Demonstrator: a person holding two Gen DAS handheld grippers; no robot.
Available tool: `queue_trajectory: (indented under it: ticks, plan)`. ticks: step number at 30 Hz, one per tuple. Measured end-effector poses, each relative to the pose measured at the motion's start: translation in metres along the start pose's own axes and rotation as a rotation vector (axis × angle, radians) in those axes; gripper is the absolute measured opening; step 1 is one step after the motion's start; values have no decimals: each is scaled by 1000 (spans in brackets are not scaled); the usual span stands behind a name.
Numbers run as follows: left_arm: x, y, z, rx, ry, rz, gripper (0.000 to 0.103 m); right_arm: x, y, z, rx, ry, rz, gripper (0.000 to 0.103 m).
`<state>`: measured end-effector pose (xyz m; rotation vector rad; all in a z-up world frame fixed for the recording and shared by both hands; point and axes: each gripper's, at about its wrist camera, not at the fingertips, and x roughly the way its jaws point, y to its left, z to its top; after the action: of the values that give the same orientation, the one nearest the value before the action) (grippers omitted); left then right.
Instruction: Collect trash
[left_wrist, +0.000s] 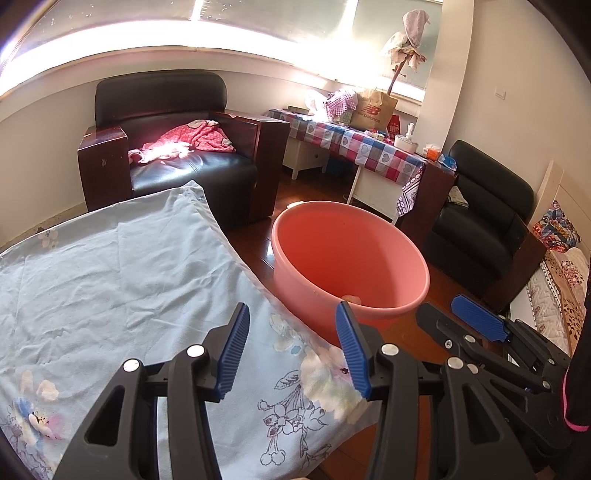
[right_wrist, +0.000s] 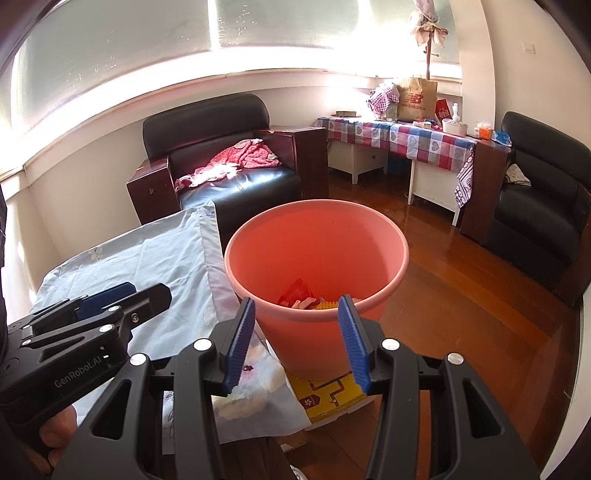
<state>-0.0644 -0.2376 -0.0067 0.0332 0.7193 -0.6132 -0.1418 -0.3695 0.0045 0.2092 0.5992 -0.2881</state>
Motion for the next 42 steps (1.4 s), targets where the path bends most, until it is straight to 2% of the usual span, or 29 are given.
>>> queue_trajectory:
  ticks: [16, 42]
  plan:
    - [-2, 3, 3, 3, 5, -6, 48, 6, 3, -4, -3, 7, 2, 47]
    - [5, 2, -9, 25, 10, -16, 48, 8, -5, -14, 5, 9, -3, 47]
